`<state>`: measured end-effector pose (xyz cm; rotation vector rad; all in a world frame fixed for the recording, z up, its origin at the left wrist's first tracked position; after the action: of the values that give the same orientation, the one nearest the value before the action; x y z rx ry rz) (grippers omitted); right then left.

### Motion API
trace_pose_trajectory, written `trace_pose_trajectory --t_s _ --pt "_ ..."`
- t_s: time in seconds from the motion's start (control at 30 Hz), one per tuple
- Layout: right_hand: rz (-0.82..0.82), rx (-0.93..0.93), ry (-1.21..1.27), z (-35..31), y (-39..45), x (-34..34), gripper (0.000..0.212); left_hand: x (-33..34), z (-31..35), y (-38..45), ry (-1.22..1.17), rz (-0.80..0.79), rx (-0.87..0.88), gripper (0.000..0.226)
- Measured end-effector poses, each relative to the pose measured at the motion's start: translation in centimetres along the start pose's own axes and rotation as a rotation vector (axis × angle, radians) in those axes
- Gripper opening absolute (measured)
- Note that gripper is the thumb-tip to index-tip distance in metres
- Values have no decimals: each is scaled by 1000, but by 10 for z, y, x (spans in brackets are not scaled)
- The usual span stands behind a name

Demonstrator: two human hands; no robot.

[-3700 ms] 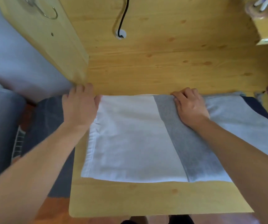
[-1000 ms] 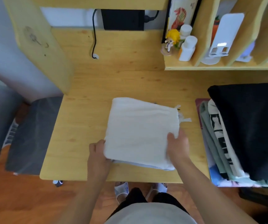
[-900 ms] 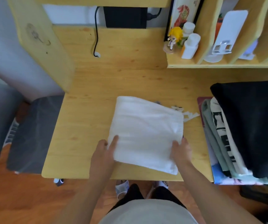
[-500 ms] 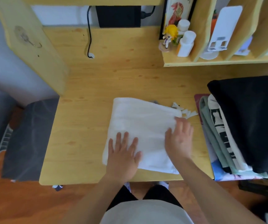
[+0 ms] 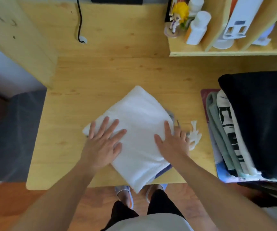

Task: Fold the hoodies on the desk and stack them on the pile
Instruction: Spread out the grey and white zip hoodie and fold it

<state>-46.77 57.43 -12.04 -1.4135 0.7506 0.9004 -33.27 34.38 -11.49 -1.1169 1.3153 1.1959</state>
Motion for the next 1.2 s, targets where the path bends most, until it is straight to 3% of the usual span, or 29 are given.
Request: trace_pose_trajectory --t_s 0.1,0.2,0.27,0.33,0.43,0.6,0.7,0.77,0.97,1.07,1.2 --pt "-160 79 162 8 -70 31 77 -9 -34 -5 45 -149 -202 60" --pt "-380 96 372 13 -105 48 78 -12 -20 -35 -403 -236 -732 76" --pt "-297 125 486 24 -104 36 78 -8 6 -62 -781 -129 -969 82" --pt "-133 169 592 35 -90 20 86 -13 27 -81 -1025 13 -1055 71" --pt "-227 297 797 33 -69 17 93 -14 33 -89 -1213 0 -1188 50" --pt "-286 462 1041 11 -72 39 78 -15 20 -85 -1542 -251 -1289 41" --pt "-631 503 1294 7 -96 58 53 -25 20 -95 -1685 -291 -1343 39" --pt "-802 412 1329 2 -119 67 51 -28 23 -101 -1768 -292 -1352 33" --pt "-629 348 1365 0 -146 56 56 -54 27 -104 -1830 -308 -1313 37" --pt "-584 245 1435 13 -146 9 51 -89 34 -84 -1908 -285 -1216 32" --pt "-379 143 1464 59 -155 -90 50 -154 47 -34 -1998 -139 -990 44"
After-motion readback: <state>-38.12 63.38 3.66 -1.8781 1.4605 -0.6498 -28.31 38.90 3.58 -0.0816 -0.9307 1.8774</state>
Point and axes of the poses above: each hand's wrist, its own y-axis towards the middle knuckle, its own x-axis out of the palm, z = x × y, the point moved 5 cm from there along y, towards the middle knuckle, and after that the axes turned 10 degrees about x, right-handed, at the moved point
